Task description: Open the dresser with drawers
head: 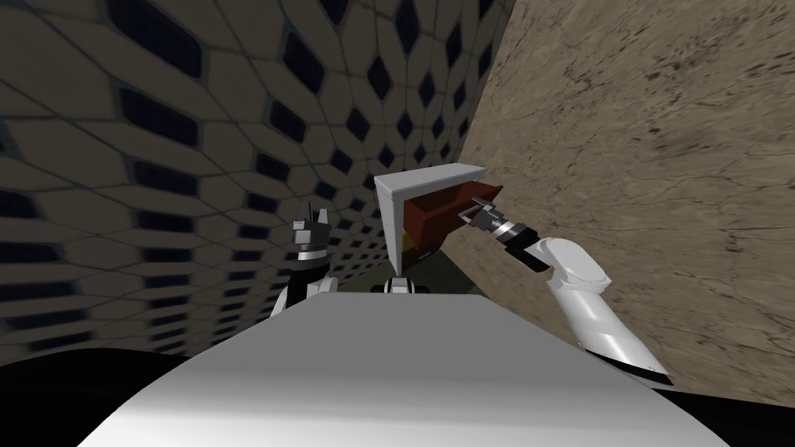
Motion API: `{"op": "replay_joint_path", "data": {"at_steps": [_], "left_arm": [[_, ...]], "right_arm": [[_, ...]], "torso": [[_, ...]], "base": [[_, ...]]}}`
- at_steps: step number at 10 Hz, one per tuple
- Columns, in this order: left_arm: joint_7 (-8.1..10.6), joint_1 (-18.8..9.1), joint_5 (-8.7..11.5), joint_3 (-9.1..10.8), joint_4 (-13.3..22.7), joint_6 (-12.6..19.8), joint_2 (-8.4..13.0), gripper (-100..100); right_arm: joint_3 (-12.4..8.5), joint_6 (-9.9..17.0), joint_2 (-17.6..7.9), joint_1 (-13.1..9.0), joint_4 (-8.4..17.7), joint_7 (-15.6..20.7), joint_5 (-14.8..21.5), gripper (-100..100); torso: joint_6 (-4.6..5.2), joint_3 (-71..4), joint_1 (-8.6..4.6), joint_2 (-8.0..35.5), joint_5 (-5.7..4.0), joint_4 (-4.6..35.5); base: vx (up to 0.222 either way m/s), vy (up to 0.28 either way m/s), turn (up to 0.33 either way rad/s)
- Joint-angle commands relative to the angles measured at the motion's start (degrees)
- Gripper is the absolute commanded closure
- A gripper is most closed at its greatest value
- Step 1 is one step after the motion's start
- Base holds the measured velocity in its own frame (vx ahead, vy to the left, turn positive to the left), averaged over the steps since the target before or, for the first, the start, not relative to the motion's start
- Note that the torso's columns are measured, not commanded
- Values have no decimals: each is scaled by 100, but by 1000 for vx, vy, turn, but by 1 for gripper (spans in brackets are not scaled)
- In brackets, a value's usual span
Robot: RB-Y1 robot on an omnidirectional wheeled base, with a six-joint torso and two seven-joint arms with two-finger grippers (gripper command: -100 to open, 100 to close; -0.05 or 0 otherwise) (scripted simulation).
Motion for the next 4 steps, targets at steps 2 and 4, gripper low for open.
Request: {"op": "replay_joint_path", "data": {"at_steps": [2, 4], "left_arm": [[0, 0, 0, 0, 0, 0, 0, 0], [0, 0, 0, 0, 0, 0, 0, 0]], "right_arm": [[3, 1, 1, 5, 6, 1, 3, 0], [5, 2, 1, 9, 11, 1, 5, 0]], "torso": [[0, -3, 1, -5, -2, -4], [0, -6, 0, -10, -2, -7]], "base": [[0, 0, 0], [0, 0, 0]]}}
